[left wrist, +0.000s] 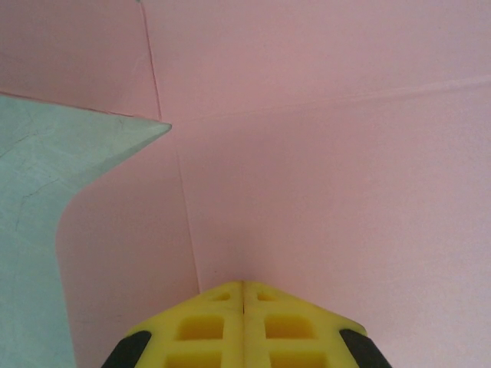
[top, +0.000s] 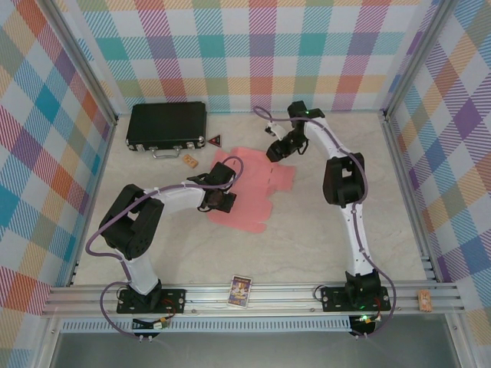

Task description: Fold the paper box

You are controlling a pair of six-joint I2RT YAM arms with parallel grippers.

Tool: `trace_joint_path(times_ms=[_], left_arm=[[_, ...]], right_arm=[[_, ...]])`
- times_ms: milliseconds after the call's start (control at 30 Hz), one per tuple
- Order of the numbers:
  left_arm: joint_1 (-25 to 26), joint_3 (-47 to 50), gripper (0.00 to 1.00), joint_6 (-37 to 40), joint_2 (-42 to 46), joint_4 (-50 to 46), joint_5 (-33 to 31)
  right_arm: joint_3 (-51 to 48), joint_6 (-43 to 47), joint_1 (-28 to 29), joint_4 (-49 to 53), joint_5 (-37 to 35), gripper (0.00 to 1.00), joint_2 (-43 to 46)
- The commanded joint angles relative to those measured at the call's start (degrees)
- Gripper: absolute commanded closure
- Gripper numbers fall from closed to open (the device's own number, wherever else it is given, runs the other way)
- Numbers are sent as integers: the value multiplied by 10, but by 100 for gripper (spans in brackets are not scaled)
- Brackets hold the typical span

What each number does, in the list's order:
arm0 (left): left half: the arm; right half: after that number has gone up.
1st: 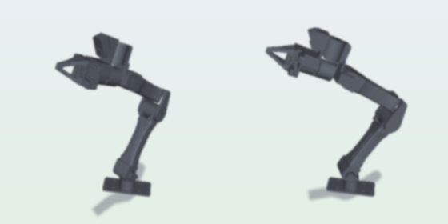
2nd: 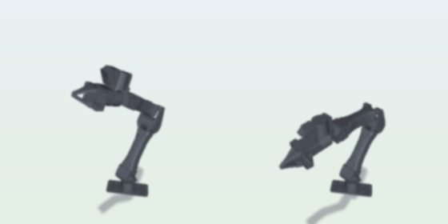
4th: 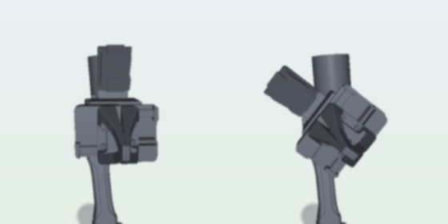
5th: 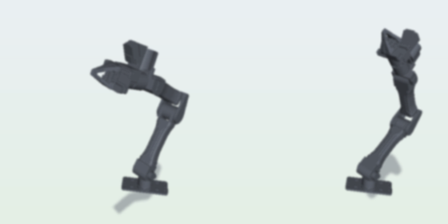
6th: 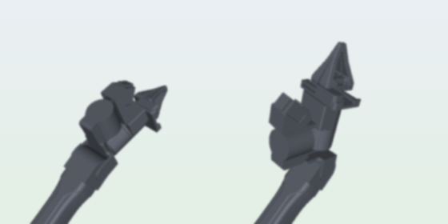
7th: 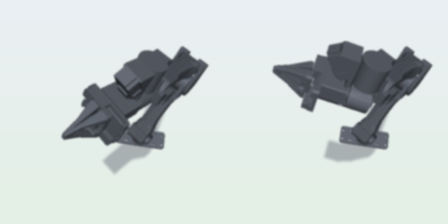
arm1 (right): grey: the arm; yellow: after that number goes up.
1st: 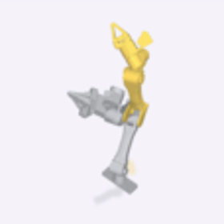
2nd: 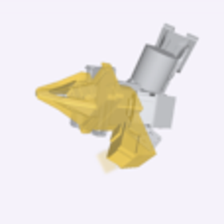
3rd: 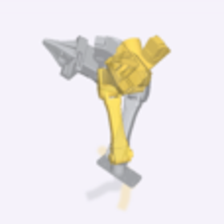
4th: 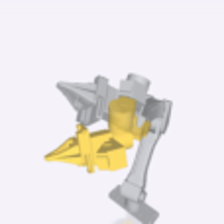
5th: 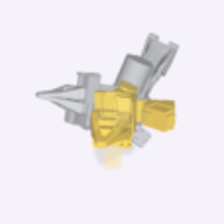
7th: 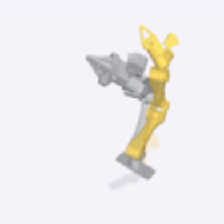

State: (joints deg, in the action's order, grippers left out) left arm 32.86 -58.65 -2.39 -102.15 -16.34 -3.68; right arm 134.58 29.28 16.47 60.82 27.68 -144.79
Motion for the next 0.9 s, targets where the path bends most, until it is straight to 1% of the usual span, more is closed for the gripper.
trace_joint_path(times_ms=[0, 133, 167, 233, 500, 600, 733, 800, 833, 867], left_arm=[[-4, -7, 100, 11, -8, -10, 10], [-4, -14, 100, 18, -11, -10, 10], [-4, -17, 100, 19, -11, -11, 12], [-4, -21, 100, 25, -12, -12, 18], [-4, -32, 100, 52, -19, -3, 54], [-4, -34, 100, 61, -22, -1, 72], [-4, -33, 100, 62, -25, -1, 72], [-3, -34, 100, 60, -27, -1, 64], [-3, -34, 100, 60, -28, -1, 62], [-3, -33, 100, 59, -25, -1, 61]], right_arm=[[2, 17, 4, -3, 34, 59, 27], [-3, 12, 4, -4, 18, 72, 35], [-9, 11, 4, -6, 8, 74, 39], [-29, 13, 4, -13, -8, 75, 53], [-199, 13, 4, -101, -11, 74, 164], [-237, 8, 4, -109, -13, 75, 192], [-288, 3, 6, -138, -17, 74, 222], [-294, -11, 7, -154, -39, 72, 222], [-289, -20, 7, -161, -54, 68, 218], [-281, -28, 7, -166, -71, 60, 211]])
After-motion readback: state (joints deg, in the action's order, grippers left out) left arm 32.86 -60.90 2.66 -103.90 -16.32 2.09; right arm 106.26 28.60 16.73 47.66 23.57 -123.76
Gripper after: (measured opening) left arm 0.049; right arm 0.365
